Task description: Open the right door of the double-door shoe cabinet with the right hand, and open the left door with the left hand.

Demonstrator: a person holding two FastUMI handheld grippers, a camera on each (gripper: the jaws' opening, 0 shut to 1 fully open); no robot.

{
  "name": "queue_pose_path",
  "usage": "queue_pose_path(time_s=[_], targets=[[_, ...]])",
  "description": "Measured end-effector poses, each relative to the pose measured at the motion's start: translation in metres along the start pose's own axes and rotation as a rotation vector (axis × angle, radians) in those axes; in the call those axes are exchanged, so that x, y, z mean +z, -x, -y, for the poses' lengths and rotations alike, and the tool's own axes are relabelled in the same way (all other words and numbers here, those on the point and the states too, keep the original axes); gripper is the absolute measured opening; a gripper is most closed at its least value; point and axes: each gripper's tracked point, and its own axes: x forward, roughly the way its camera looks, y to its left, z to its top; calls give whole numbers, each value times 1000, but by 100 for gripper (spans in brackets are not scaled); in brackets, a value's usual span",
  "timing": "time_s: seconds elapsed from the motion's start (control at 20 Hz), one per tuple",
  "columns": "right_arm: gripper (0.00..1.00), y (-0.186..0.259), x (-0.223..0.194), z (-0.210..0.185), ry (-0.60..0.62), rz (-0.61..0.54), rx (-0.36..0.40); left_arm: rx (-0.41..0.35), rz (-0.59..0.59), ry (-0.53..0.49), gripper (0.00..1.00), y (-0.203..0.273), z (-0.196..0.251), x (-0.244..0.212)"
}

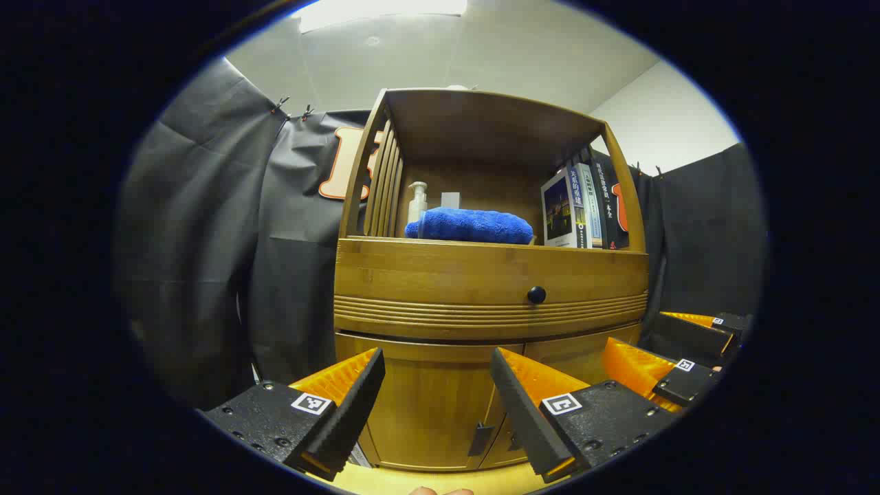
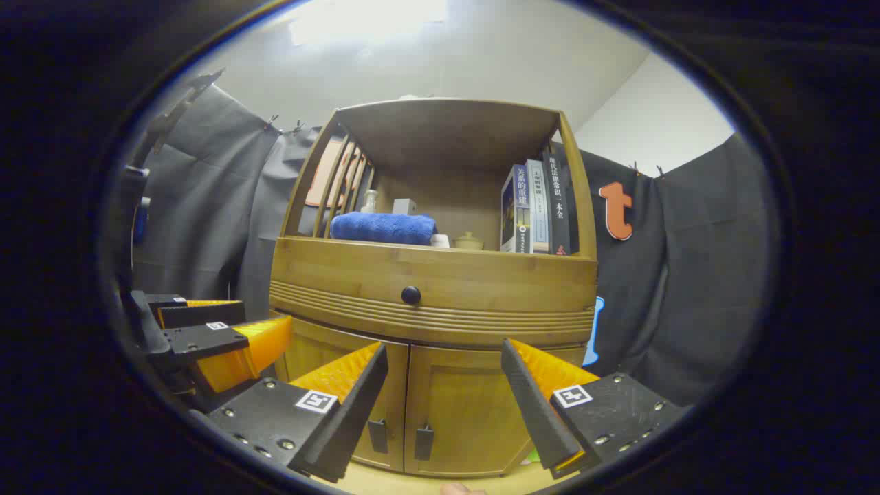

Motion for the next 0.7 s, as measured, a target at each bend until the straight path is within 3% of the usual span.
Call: queue_pose_path(time_s=[0.05,0.15,0.2,0.3,0.35,0.45,0.5,0.7], targets=[[98,1,0,-1,2,-2,5,4,0,-1,92,0,-1,1],[98,1,0,-3,5,-2,12,11,-4,0,92,4,-2,0],[99,1,-1,-3,7,-1,15,14,-6,-1,99,5,-3,-1],[94,1,-3,-3,13,-6,20,22,-10,-7,95,7,-5,-3],[94,1,-4,-5,15,-11,24,26,-11,-10,99,8,-5,-3],[99,1,-6,-5,16,-15,32,35,-9,-14,95,10,-6,-2],[94,1,-6,-5,16,-14,35,39,-6,-15,95,11,-6,0],[94,0,-12,-4,18,-21,41,58,3,-21,92,15,-9,2]])
